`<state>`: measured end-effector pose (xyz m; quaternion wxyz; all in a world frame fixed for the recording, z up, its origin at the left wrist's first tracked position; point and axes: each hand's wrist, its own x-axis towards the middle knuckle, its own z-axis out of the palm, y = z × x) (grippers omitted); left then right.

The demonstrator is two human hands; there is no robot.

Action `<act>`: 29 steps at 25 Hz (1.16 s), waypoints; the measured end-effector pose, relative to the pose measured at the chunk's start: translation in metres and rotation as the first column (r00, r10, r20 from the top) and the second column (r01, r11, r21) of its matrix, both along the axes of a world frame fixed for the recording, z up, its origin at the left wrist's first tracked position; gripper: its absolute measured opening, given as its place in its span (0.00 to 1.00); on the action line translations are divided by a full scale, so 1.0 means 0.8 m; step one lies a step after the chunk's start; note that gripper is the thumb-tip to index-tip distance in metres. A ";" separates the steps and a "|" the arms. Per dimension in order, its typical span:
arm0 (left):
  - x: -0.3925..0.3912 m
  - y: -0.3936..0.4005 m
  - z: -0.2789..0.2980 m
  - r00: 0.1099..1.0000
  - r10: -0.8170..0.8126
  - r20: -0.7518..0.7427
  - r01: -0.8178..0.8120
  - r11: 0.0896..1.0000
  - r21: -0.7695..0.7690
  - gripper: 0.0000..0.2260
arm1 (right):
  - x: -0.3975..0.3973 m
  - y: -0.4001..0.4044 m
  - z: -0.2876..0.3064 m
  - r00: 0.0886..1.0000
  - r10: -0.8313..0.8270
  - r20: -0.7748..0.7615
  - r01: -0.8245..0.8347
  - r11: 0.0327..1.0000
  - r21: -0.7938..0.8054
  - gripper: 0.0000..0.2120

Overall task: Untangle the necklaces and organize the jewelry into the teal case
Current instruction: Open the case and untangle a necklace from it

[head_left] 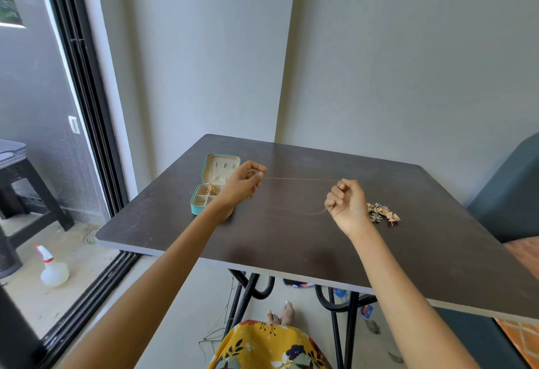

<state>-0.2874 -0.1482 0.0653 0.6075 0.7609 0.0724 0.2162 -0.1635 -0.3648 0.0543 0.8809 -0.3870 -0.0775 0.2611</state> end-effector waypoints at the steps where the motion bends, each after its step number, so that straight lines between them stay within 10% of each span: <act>1: 0.001 0.002 0.001 1.000 0.000 0.022 0.001 0.999 -0.040 0.06 | 0.003 -0.004 -0.007 1.000 -0.002 -0.012 0.002 1.000 -0.021 0.14; 8: 0.023 -0.001 0.065 0.990 -0.024 0.140 0.043 0.991 -0.131 0.09 | 0.012 0.005 -0.038 0.999 -0.032 -0.036 0.023 0.973 -0.230 0.15; 18: 0.081 -0.045 0.159 0.972 -0.234 0.021 0.220 0.939 0.263 0.07 | 0.007 0.028 -0.055 0.994 0.091 -0.055 -0.104 0.945 -0.310 0.09; 29: 0.106 -0.047 0.174 0.945 -0.287 -0.155 0.325 0.870 0.371 0.05 | 0.039 0.047 0.059 0.903 0.084 0.422 0.031 0.965 -0.259 0.08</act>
